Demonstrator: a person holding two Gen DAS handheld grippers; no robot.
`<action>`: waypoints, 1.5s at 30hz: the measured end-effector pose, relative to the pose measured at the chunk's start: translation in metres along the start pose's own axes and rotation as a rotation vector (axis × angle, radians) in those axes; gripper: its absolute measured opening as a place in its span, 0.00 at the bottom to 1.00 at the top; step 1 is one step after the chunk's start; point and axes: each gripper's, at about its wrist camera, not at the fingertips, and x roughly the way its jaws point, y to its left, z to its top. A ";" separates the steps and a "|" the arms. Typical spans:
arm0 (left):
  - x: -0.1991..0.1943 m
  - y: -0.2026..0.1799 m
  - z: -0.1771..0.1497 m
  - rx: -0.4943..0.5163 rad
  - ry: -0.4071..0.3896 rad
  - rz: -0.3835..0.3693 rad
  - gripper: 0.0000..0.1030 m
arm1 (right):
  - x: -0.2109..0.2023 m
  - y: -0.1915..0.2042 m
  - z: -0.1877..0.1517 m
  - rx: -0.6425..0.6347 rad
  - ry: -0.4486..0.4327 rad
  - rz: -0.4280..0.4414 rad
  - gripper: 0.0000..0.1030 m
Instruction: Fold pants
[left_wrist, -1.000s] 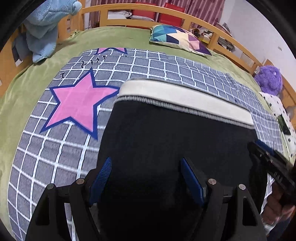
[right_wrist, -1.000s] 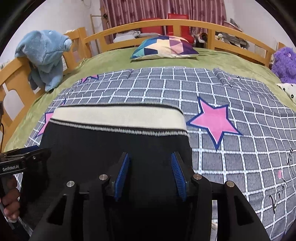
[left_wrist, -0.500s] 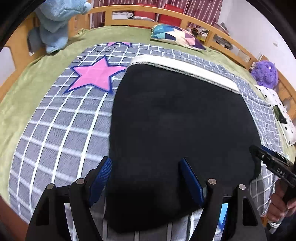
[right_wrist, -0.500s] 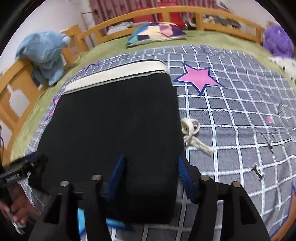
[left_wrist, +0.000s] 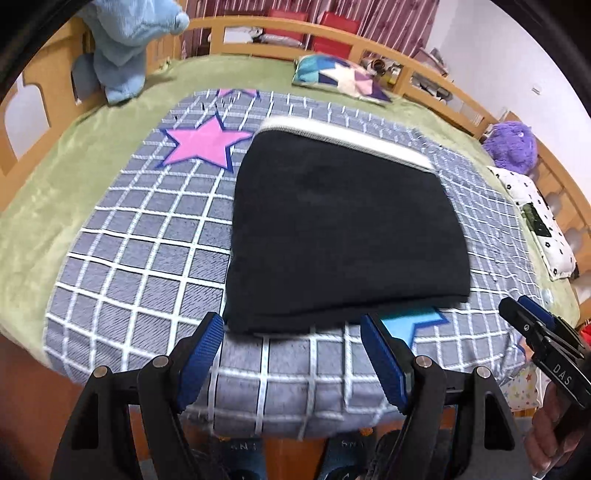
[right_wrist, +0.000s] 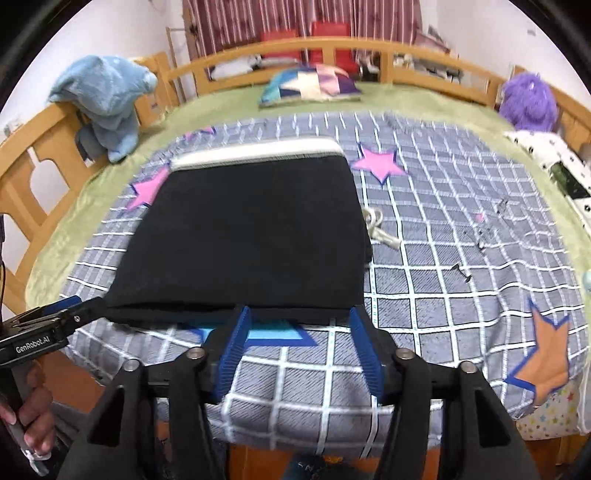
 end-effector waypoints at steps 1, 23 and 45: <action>-0.008 -0.001 -0.002 0.005 -0.012 0.000 0.73 | -0.007 0.002 0.000 -0.004 -0.005 -0.005 0.61; -0.087 -0.029 -0.026 0.062 -0.205 0.153 0.81 | -0.069 -0.013 -0.007 0.086 -0.115 -0.015 0.93; -0.091 -0.034 -0.031 0.069 -0.226 0.121 0.82 | -0.073 0.001 -0.011 0.041 -0.116 -0.026 0.93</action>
